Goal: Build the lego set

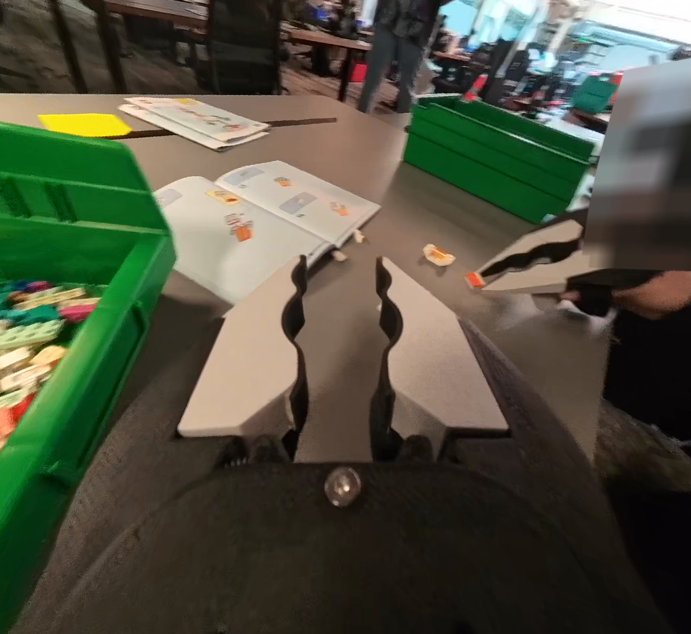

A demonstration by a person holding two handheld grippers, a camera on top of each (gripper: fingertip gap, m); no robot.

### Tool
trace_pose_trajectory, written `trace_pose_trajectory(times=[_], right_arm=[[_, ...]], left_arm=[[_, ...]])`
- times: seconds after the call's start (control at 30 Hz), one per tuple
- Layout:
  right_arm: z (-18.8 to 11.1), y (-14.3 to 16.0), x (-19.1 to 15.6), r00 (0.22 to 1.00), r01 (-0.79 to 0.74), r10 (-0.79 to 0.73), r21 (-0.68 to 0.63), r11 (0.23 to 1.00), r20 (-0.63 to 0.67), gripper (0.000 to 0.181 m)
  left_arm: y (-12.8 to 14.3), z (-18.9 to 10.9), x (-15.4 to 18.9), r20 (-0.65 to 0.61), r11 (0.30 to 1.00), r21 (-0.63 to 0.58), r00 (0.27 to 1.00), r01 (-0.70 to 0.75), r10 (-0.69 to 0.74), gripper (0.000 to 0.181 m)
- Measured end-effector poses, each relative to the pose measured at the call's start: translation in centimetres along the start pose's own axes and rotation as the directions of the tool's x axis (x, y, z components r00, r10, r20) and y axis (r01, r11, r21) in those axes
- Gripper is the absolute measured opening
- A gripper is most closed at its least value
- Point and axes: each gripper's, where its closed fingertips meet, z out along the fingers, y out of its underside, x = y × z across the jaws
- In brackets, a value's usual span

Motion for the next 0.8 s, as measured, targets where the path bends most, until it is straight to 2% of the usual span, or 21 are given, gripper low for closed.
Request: trace_pose_trajectory(times=[0.03,0.07,0.13,0.2,0.27,0.33,0.43,0.57,0.63,0.8], right_arm=[[0.1,-1.1,-1.0,0.997,0.061,-0.064,0.051,0.997,0.049,0.015],[0.1,-2.4,-1.7,0.988,0.128,-0.137,0.112,0.985,0.070,0.015],[0.0,-5.2,-2.5,0.952,0.294,-0.305,0.227,0.928,0.014,0.015],[0.0,-7.4,-3.6,0.863,0.498,-0.498,0.295,0.816,-0.081,0.015],[-0.1,-9.1,-4.5,0.734,0.675,-0.648,0.315,0.667,-0.201,0.015],[-0.1,-9.9,-5.3,0.612,0.788,-0.739,0.295,0.541,-0.281,0.015],[0.2,-10.0,-6.3,0.487,0.870,-0.808,0.269,0.414,-0.331,0.015],[1.0,-9.5,-6.7,0.399,0.912,-0.852,0.241,0.332,-0.339,0.015],[1.3,-9.4,-6.5,0.383,0.920,-0.856,0.230,0.318,-0.348,0.015],[1.3,-10.0,-7.2,0.361,0.928,-0.848,0.238,0.287,-0.387,0.015]], left_arm=[[0.1,0.3,0.8,-0.056,1.000,-0.004,0.998,0.001,-0.001,0.037],[0.2,0.5,1.7,-0.120,1.000,-0.007,0.993,0.003,-0.003,0.037],[0.1,0.9,3.3,-0.230,0.998,-0.014,0.971,0.060,-0.062,0.043],[-0.5,0.9,4.7,-0.341,0.989,-0.006,0.929,0.148,-0.141,0.044],[-1.0,0.8,5.5,-0.419,0.977,-0.003,0.887,0.211,-0.193,0.044],[-1.3,0.6,6.4,-0.479,0.973,-0.009,0.853,0.229,-0.205,0.043],[-1.0,0.5,7.5,-0.534,0.976,-0.037,0.821,0.216,-0.202,0.038],[0.7,0.9,8.4,-0.584,0.986,-0.078,0.795,0.144,-0.163,0.032],[1.4,1.0,8.6,-0.600,0.985,-0.104,0.781,0.139,-0.174,0.033],[1.2,0.7,9.1,-0.628,0.992,-0.073,0.768,0.106,-0.128,0.024]])
